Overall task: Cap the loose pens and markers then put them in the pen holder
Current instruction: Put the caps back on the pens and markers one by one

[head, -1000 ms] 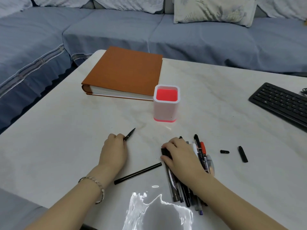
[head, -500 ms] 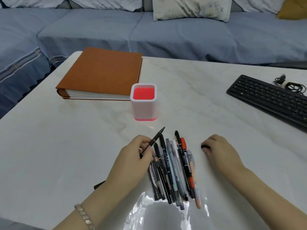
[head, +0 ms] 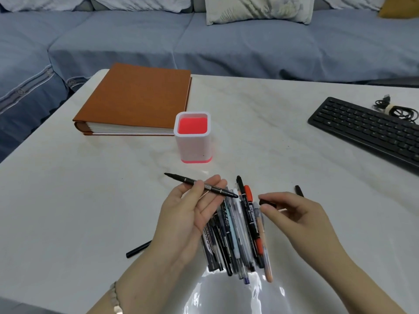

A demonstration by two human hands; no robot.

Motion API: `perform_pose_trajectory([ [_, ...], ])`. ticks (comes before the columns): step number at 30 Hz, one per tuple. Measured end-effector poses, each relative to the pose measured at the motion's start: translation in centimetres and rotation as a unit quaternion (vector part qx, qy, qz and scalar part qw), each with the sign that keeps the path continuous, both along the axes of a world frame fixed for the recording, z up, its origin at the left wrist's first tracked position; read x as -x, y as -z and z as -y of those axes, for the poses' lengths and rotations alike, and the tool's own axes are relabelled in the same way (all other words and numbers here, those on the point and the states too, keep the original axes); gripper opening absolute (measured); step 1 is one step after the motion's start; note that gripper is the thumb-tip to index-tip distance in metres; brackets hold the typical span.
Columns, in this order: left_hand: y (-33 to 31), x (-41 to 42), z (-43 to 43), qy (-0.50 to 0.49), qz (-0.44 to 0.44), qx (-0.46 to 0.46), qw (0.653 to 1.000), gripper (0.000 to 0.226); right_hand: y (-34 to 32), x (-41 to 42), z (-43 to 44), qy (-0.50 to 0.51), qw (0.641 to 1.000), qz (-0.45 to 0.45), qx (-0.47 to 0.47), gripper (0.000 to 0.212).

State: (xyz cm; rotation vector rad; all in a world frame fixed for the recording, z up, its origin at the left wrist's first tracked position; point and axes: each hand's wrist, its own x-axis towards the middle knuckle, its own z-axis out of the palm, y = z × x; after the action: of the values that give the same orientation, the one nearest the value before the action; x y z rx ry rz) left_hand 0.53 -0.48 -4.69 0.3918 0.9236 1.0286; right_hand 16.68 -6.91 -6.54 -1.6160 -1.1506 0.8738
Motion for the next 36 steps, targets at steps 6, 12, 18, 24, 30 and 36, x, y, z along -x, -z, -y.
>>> perform_pose_trajectory([
  [6,-0.3,-0.2,1.0,-0.011,-0.006,-0.007,1.0,0.013,-0.9,1.2,0.7,0.0,0.999,0.028,-0.017,0.024],
  [12,-0.4,-0.5,2.0,-0.005,-0.021,-0.026,0.999,0.008,-1.1,1.8,0.5,-0.006,0.999,0.025,-0.02,0.026],
  [18,-0.2,-1.2,3.6,0.018,-0.058,-0.092,0.994,0.009,-1.0,2.2,0.8,-0.01,0.999,0.027,-0.028,0.032],
  [24,0.4,-1.7,4.2,0.019,-0.086,-0.149,0.985,0.012,-0.7,2.4,1.1,-0.009,0.997,0.037,-0.073,0.03],
  [30,0.4,-1.9,3.1,0.092,-0.156,-0.193,0.964,0.009,0.6,0.5,0.7,-0.113,0.991,0.029,0.069,0.034],
  [36,2.0,-1.4,2.0,0.125,-0.289,-0.196,0.929,0.022,4.6,-5.6,-1.0,0.054,0.949,0.283,0.13,0.024],
])
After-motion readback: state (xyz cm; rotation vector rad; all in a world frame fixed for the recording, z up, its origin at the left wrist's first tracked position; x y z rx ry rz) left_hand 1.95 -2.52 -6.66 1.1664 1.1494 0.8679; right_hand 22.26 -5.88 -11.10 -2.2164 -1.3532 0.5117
